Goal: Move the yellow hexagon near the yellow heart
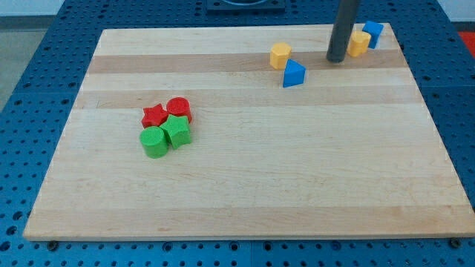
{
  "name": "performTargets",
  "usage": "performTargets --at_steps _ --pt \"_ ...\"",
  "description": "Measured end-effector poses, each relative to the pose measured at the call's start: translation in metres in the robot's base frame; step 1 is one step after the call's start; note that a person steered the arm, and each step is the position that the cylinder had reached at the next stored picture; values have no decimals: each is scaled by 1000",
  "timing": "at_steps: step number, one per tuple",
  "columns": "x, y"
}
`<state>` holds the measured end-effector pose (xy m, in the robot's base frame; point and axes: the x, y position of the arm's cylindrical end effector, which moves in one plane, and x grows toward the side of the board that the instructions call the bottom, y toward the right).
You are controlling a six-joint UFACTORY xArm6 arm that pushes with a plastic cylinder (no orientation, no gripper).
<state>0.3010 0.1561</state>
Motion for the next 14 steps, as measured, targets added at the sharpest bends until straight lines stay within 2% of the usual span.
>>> performTargets --at_steps 1,5,7,9,11,14 --pt "17 -22" --pt "24 -126" --pt "-15 -125" --pt "-18 -91" --pt "14 -88" --pt "-25 -53"
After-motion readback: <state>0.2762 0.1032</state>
